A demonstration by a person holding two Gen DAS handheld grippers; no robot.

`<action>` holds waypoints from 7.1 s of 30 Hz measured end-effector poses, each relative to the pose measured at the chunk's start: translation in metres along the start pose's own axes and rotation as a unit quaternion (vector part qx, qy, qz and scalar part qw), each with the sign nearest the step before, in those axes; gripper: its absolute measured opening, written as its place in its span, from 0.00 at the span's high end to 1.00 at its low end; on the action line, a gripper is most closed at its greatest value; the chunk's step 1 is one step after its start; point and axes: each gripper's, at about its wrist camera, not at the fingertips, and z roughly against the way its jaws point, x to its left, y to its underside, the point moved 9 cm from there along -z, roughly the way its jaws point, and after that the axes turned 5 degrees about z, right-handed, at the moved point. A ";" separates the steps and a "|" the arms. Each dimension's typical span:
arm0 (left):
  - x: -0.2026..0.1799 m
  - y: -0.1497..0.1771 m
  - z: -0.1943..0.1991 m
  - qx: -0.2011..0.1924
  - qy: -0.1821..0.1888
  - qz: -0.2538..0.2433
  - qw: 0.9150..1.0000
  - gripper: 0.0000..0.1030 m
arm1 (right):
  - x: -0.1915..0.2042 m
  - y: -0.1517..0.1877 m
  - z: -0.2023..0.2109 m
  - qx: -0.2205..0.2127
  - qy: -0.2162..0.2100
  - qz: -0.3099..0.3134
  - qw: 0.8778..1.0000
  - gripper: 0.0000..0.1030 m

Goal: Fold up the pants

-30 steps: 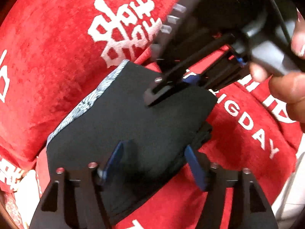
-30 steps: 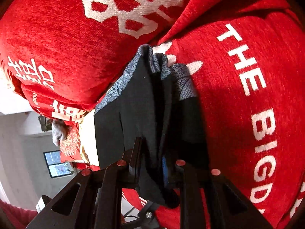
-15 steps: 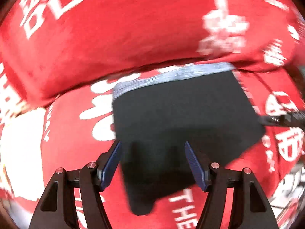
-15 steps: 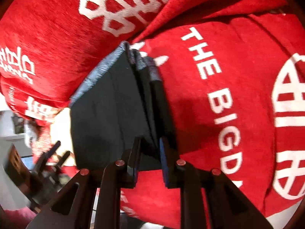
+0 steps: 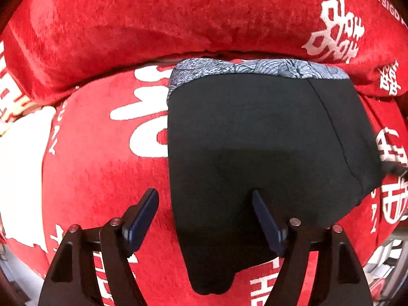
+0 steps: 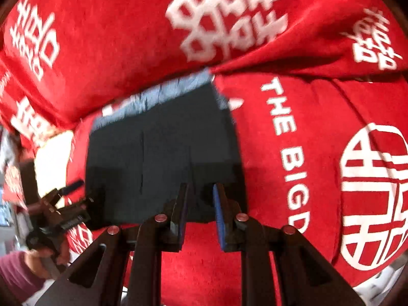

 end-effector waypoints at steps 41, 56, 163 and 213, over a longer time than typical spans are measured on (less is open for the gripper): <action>0.038 -0.042 -0.024 0.030 -0.009 0.053 0.998 0.15 | -0.037 0.013 -0.012 0.051 -0.007 -0.034 0.998 0.36; 0.043 -0.041 -0.032 0.043 -0.001 0.060 0.997 0.06 | -0.037 -0.006 -0.017 0.047 -0.024 -0.028 0.998 0.24; 0.095 0.076 0.048 0.065 0.071 0.065 0.993 0.13 | 0.024 0.050 -0.033 0.121 -0.134 -0.084 0.980 0.22; 0.053 0.130 0.198 0.016 -0.037 0.038 0.998 0.00 | 0.128 0.104 0.114 0.039 0.115 0.025 0.992 0.00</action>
